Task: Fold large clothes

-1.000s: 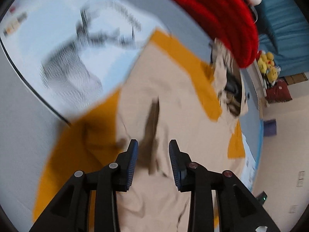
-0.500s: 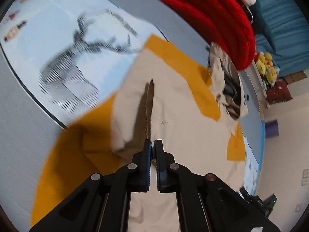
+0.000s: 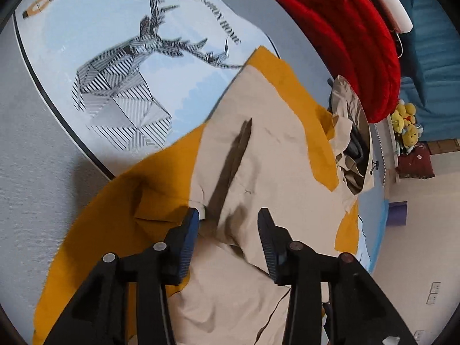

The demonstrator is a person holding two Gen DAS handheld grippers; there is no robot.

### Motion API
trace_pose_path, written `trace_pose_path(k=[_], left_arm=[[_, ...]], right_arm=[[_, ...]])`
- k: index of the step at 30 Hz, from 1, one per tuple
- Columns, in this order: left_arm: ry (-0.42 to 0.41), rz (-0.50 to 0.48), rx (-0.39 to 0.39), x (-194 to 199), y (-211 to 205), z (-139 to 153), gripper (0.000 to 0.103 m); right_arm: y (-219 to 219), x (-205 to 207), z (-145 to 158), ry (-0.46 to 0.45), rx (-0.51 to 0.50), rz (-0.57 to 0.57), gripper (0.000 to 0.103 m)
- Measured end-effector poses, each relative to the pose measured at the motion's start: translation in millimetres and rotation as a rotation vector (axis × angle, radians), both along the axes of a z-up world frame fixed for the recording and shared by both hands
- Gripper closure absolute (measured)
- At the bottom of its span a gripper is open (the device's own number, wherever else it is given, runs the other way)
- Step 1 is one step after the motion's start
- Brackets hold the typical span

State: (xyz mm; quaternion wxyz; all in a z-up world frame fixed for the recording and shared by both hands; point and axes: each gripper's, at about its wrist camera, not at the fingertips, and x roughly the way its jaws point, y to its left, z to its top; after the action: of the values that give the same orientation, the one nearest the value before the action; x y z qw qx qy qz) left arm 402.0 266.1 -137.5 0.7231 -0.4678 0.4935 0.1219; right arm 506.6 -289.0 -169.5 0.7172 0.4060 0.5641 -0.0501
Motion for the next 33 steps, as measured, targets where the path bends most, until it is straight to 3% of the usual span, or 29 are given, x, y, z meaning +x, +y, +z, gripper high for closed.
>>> trace_pose_path(k=[2, 4, 5, 6, 7, 8, 13, 17, 19, 21, 24, 27, 29, 30, 33], left_arm=[[-0.001, -0.001, -0.010, 2.0, -2.4, -4.9, 0.071], [-0.002, -0.012, -0.012, 3.3, -4.9, -8.6, 0.092], [-0.001, -0.018, -0.009, 3.7, -6.4, -9.1, 0.095], [-0.004, -0.022, 0.005, 3.4, -7.5, -7.6, 0.099], [-0.014, -0.027, 0.023, 3.6, -8.6, -4.0, 0.101], [-0.026, -0.034, 0.040, 4.4, -9.9, 0.3, 0.101], [-0.034, -0.077, 0.148, 10.2, -19.8, 16.4, 0.102], [0.096, -0.037, 0.069, 2.6, -9.9, -11.1, 0.102], [0.089, 0.008, 0.052, -4.0, -3.2, -9.7, 0.100], [0.049, 0.012, 0.141, -3.2, -1.3, 9.0, 0.100], [-0.039, -0.060, 0.234, 6.3, -13.7, 32.7, 0.099], [-0.074, -0.157, 0.196, 15.6, -31.7, 29.7, 0.095], [-0.045, -0.193, 0.174, 20.9, -38.5, 16.8, 0.094], [-0.003, -0.203, 0.173, 21.9, -39.8, 5.3, 0.093], [0.092, -0.194, 0.173, 20.7, -36.1, -15.9, 0.093]], right_arm=[[-1.4, 1.0, 1.3, -0.008, -0.002, 0.000, 0.072], [-2.1, 0.8, 1.0, -0.008, 0.004, 0.000, 0.072], [-2.5, 1.2, 0.5, -0.009, 0.011, -0.002, 0.073], [-3.9, 1.3, 0.7, -0.009, 0.017, -0.005, 0.076], [-5.4, 2.0, 0.5, -0.013, 0.018, -0.012, 0.089], [-8.0, 0.1, -0.2, -0.016, 0.014, -0.015, 0.093], [-6.7, -1.6, -0.6, 0.029, -0.026, -0.017, 0.094], [-9.6, -5.7, -0.7, 0.060, -0.079, -0.035, 0.079], [-8.6, -9.4, 13.6, 0.043, -0.174, -0.044, 0.079], [-2.4, -15.3, 41.6, -0.030, -0.313, -0.055, 0.079], [9.7, -14.7, 72.5, -0.171, -0.395, -0.026, 0.079], [28.2, 2.9, 80.8, -0.273, -0.369, 0.109, 0.067], [35.4, 15.6, 68.2, -0.251, -0.289, 0.200, 0.063], [39.3, 22.7, 51.7, -0.190, -0.238, 0.254, 0.063], [42.8, 28.4, 14.9, -0.015, -0.265, 0.330, 0.063]])
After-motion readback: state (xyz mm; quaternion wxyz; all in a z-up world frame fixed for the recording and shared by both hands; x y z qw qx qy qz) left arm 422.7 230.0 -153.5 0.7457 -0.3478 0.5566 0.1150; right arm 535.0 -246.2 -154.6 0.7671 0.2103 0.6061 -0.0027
